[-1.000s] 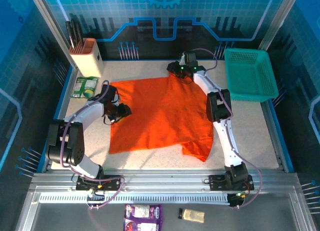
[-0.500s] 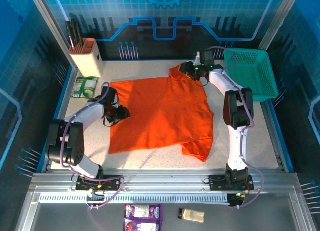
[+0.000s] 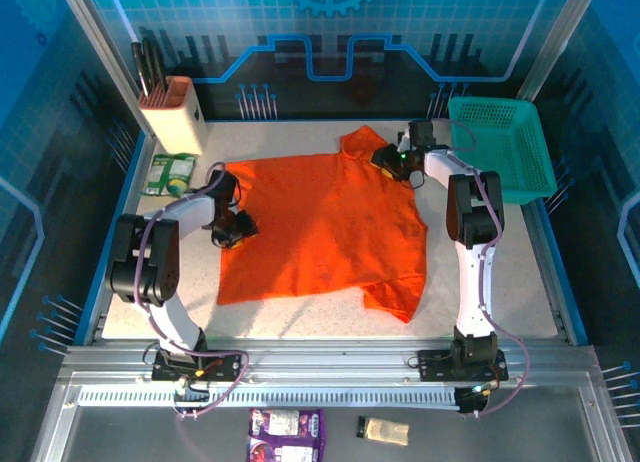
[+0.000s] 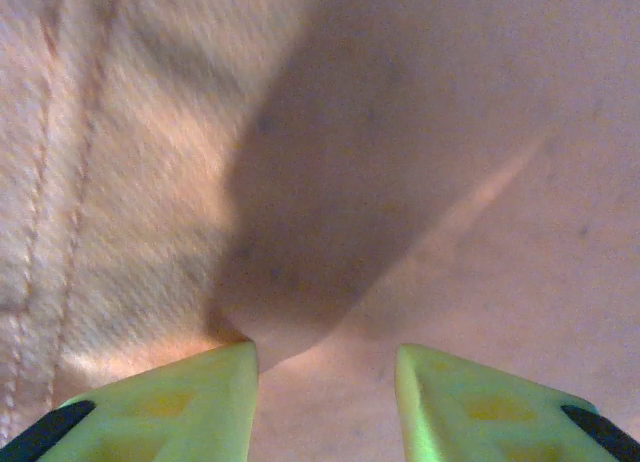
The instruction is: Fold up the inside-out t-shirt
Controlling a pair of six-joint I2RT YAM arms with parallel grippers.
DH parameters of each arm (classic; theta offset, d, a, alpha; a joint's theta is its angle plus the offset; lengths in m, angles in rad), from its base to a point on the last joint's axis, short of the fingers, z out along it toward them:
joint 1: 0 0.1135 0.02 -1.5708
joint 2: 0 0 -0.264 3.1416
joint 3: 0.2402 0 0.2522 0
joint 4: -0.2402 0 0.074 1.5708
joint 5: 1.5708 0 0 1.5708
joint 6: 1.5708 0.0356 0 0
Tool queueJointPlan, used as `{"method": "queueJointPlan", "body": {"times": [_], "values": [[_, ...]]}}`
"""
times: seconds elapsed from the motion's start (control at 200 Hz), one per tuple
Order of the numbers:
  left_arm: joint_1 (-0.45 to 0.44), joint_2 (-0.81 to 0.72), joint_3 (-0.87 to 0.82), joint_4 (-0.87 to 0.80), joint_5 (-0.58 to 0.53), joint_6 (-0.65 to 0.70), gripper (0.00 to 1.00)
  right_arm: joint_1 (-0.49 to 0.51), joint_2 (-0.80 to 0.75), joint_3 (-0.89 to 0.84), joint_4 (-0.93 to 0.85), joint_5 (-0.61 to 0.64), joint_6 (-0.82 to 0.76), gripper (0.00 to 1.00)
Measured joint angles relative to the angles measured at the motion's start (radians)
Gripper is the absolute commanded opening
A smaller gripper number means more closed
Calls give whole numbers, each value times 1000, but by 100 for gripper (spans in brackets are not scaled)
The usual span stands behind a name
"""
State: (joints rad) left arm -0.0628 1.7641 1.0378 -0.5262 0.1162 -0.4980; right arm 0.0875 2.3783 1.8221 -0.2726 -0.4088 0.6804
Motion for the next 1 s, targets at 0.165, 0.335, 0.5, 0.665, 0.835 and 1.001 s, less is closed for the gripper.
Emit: {"method": "queueJointPlan", "body": {"times": [0.165,0.335,0.5,0.665,0.835,1.001], "values": [[24,92,111,2,8,1,41,-47,34,52,-14,14,0,51],[30,191,240,15,28,4,41,-82,49,97,-50,37,-8,51],[38,248,333,15,49,7,40,-88,49,156,-131,41,-52,51],[46,212,343,2,68,7,41,-69,-38,166,-218,42,-113,51],[31,52,295,-5,103,7,41,-18,-322,-41,-248,42,-151,50],[-58,-139,183,0,144,2,40,61,-644,-352,-271,70,-184,49]]}}
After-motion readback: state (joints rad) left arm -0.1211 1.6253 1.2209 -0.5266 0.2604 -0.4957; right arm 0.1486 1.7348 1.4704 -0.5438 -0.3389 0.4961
